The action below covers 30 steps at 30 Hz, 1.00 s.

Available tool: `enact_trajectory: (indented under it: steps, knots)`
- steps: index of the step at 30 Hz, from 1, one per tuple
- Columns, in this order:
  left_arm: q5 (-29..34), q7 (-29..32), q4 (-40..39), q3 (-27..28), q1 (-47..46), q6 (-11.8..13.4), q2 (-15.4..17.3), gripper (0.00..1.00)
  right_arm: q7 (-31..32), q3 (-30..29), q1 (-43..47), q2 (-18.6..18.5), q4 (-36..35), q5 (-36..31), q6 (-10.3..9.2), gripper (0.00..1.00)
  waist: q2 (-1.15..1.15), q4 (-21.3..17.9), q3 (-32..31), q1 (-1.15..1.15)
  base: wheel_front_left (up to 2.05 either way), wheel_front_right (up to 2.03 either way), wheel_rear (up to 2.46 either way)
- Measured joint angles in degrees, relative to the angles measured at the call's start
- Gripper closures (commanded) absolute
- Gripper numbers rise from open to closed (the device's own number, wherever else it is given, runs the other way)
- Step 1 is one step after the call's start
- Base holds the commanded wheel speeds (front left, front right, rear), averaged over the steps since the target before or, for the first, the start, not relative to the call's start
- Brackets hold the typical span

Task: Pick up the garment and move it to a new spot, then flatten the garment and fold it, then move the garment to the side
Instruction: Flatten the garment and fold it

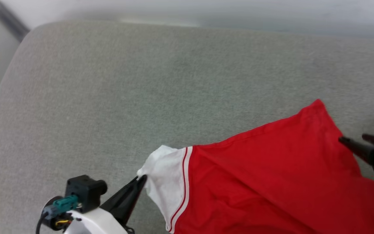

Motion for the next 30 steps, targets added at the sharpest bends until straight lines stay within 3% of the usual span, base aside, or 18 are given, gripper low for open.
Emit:
enact_trajectory:
  steps: [7, 15, 26, 27, 28, 29, 30]
  knots:
    - [1.85, 0.55, 0.24, -2.31, -4.01, -1.56, -2.47, 1.0, 0.18, 3.78, -9.54, -1.82, 9.0, -5.67, 0.0, 0.0, 0.0, 4.43, 4.53, 0.0, 0.0, 0.0, 0.0]
    - [2.41, 0.1, 2.07, -3.78, -6.14, -2.96, -4.54, 1.0, -2.15, 5.04, -13.02, -4.58, 18.7, -10.56, 0.0, 0.0, 0.0, 9.48, 8.39, 0.01, 0.0, 0.0, 0.0]
    - [2.37, -0.74, 3.6, -4.28, -6.71, -3.96, -5.68, 1.0, -3.23, 7.19, -13.54, -7.84, 21.56, -10.29, 0.0, 0.0, 0.0, 12.6, 10.5, 0.0, 0.0, 0.0, 0.0]
    - [2.33, -0.75, 3.68, -4.31, -6.76, -4.0, -5.77, 1.0, -3.41, 7.6, -13.41, -8.2, 21.69, -10.06, -0.01, 0.15, 0.0, 12.69, 10.52, 0.0, 0.0, 0.0, 0.0]
    - [2.32, -0.82, 3.79, -4.33, -6.8, -4.16, -5.81, 1.0, -3.69, 7.82, -13.32, -8.42, 21.8, -9.93, -0.01, 0.75, 0.0, 12.72, 10.52, 0.0, 0.0, 0.0, 0.0]
    - [2.31, -0.93, 3.93, -4.36, -6.89, -4.21, -5.84, 1.0, -4.22, 8.1, -13.21, -8.61, 21.84, -9.76, -0.01, 0.92, 0.0, 12.74, 10.48, 0.0, 0.0, 0.0, 0.0]
    - [2.25, -0.97, 4.09, -4.36, -6.99, -4.22, -5.86, 1.0, -5.13, 8.21, -12.99, -8.67, 21.99, -9.55, 0.0, 1.0, 0.0, 12.72, 10.36, 0.0, 0.0, 0.0, 0.0]
